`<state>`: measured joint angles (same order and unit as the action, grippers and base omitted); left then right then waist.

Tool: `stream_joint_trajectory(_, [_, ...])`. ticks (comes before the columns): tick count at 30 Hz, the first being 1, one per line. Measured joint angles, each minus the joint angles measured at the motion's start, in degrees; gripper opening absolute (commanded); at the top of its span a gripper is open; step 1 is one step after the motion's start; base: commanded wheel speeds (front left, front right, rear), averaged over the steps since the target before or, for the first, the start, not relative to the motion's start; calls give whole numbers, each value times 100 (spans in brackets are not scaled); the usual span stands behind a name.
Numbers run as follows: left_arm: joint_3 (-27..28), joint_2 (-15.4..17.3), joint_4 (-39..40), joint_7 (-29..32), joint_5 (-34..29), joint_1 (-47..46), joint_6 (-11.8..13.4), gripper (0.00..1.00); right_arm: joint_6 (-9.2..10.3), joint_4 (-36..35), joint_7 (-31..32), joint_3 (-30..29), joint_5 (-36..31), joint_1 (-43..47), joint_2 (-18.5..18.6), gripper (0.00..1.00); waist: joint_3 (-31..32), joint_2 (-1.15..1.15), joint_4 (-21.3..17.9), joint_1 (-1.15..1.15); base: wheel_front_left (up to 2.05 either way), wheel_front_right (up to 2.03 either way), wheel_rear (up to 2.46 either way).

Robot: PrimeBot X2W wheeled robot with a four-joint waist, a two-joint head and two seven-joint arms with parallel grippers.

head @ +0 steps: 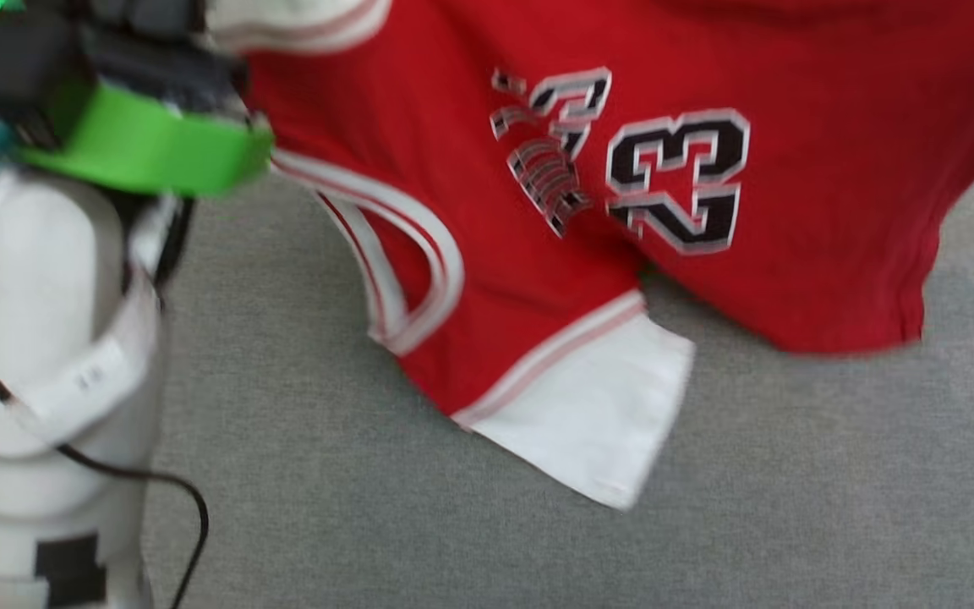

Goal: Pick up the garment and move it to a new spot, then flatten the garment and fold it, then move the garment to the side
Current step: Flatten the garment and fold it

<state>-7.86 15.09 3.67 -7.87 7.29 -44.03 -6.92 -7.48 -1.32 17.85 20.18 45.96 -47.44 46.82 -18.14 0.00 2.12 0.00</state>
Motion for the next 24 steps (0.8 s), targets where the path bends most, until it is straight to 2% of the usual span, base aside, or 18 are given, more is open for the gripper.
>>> stream_joint_trajectory(5, [-147,238,-331,171,178,-1469,-26,0,0,105,7,-291,-324,-1002,-242,0,-406,0,-61,0,0,0,0])
stream_joint_trajectory(9, [-371,337,-790,237,241,-2716,-41,0,0,466,-1,-434,-602,-1977,-470,0,-785,0,-88,0,0,0,0])
stream_joint_trajectory(18, [-746,517,-2210,134,389,-5124,-42,0,0,1798,-337,-283,-1314,-4112,-956,0,-1527,0,-151,1,0,0,0])
stream_joint_trajectory(24, [-1034,652,-2905,-79,437,-6229,-42,0,0,2660,-773,-119,-1558,-5217,-1181,0,-1837,0,-221,1,0,0,0])
